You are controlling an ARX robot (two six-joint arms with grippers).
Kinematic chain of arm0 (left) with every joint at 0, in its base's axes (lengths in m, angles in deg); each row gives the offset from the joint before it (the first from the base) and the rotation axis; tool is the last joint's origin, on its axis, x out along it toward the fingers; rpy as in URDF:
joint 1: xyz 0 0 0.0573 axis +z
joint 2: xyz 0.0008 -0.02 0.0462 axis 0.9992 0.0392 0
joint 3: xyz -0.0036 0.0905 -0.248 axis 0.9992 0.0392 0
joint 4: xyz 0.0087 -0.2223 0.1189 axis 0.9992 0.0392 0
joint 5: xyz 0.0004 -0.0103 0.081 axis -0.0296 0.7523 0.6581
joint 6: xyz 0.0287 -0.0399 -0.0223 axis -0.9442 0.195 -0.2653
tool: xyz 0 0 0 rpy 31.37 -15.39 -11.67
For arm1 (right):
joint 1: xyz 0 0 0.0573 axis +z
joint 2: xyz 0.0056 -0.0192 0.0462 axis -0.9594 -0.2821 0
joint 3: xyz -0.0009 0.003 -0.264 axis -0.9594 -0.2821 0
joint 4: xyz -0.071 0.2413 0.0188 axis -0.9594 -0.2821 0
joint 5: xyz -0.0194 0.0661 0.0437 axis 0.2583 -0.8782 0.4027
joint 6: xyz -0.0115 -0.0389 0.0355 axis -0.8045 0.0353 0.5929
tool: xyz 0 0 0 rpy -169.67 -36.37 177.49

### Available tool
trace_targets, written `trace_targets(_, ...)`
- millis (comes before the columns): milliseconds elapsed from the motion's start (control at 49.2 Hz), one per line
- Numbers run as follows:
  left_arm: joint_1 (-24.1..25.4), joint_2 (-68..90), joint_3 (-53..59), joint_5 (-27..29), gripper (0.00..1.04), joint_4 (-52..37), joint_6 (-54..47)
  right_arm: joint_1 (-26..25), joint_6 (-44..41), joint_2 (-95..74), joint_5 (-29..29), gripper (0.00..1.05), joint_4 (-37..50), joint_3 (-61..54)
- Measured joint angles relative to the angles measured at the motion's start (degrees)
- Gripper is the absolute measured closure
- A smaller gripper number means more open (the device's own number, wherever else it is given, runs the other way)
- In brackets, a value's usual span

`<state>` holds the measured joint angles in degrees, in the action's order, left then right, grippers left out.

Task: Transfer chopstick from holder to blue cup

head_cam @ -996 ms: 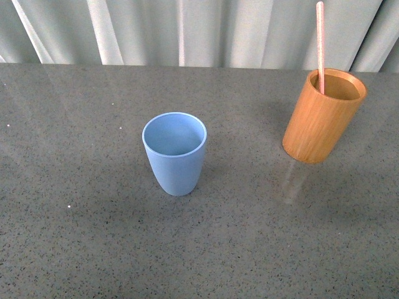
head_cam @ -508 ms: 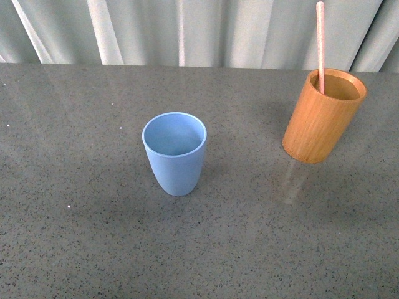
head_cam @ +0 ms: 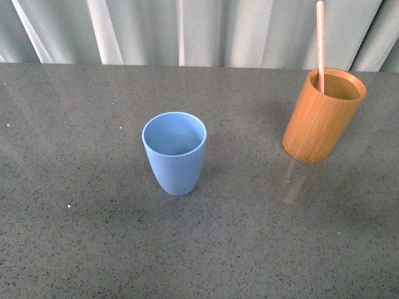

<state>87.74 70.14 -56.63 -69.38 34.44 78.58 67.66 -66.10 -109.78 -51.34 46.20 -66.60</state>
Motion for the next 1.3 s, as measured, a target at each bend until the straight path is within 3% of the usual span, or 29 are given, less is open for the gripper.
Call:
trace_targets(122, 0.0, -0.04, 0.0, 0.0, 0.07, 0.0, 0.02, -4.04, -0.57, -14.1, -8.55, 0.1, 13.11, 3.15)
trace_targets(203, 0.0, -0.02, 0.0, 0.0, 0.07, 0.0, 0.02, -4.5, -1.22, -24.63, -11.15, 0.1, 19.76, 6.43)
trace_targets(488, 0.0, -0.02, 0.0, 0.0, 0.07, 0.0, 0.02, -1.99, -1.51, -62.73, -13.84, 0.1, 36.89, 22.29)
trace_targets(813, 0.0, -0.02, 0.0, 0.0, 0.07, 0.0, 0.0, 5.53, -2.38, -78.51, -13.16, 0.1, 32.94, 38.6)
trace_targets(1301, 0.0, -0.02, 0.0, 0.0, 0.07, 0.0, 0.02, 11.89, -8.9, -89.15, -10.8, 0.1, 25.7, 53.4)
